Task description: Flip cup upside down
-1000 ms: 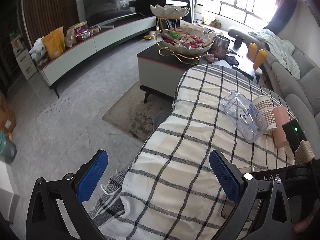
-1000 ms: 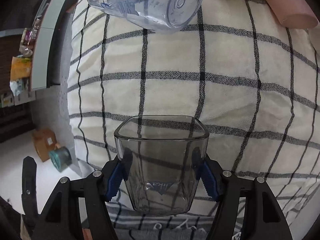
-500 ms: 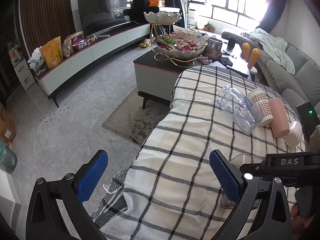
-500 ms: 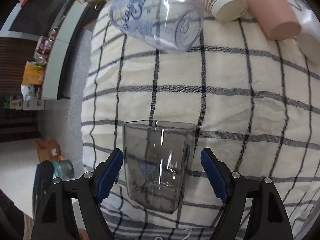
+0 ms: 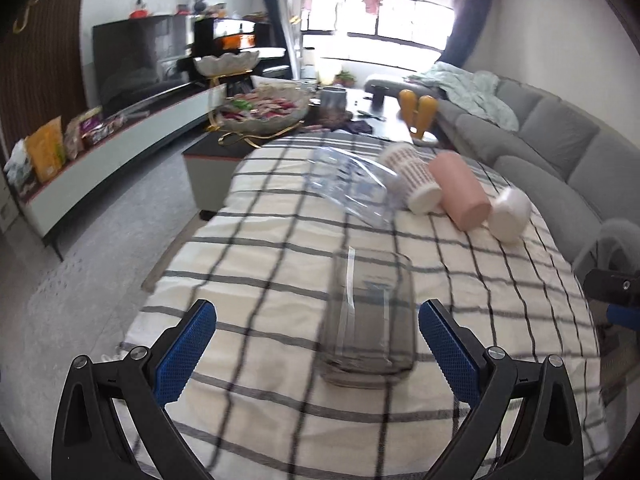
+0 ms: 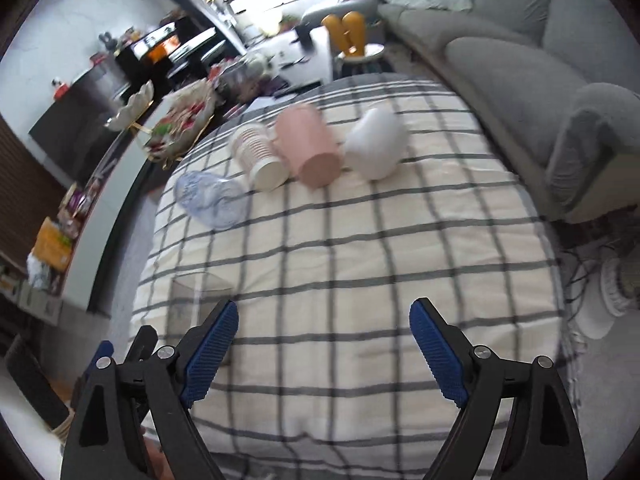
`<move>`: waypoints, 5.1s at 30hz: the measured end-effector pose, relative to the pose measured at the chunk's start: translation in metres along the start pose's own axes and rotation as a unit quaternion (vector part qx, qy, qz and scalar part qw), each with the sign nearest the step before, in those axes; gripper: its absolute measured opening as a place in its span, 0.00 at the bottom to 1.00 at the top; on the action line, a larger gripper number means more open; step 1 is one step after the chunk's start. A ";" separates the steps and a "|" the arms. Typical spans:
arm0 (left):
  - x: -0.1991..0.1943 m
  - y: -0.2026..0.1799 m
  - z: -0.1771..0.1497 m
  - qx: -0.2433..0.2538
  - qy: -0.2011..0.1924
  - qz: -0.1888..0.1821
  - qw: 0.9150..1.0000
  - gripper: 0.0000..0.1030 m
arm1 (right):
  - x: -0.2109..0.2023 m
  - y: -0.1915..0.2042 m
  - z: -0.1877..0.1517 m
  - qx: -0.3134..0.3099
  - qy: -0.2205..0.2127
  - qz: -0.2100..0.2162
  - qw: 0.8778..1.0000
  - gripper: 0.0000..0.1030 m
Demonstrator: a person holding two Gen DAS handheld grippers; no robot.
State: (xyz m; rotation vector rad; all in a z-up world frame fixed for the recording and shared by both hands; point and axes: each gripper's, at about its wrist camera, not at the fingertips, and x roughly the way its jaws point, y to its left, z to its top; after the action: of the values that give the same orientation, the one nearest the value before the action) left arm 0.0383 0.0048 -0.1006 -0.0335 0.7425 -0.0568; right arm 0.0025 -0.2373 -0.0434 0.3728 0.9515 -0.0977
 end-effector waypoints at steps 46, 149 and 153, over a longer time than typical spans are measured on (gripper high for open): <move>0.013 -0.036 0.030 0.104 0.187 -0.055 0.975 0.64 | 0.004 -0.030 0.011 0.123 0.059 0.066 0.988 0.86; -0.091 -0.011 0.053 0.049 -0.115 0.035 0.992 1.00 | -0.074 0.048 -0.011 -0.085 -0.244 -0.071 0.963 0.99; -0.093 -0.010 0.053 0.049 -0.114 0.034 0.992 1.00 | -0.079 0.051 -0.014 -0.090 -0.253 -0.075 0.960 0.99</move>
State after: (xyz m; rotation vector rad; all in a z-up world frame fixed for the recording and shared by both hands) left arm 0.0054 0.0008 0.0016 0.0782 0.5115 -0.0232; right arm -0.0416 -0.1916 0.0271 0.0947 0.4745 -0.2305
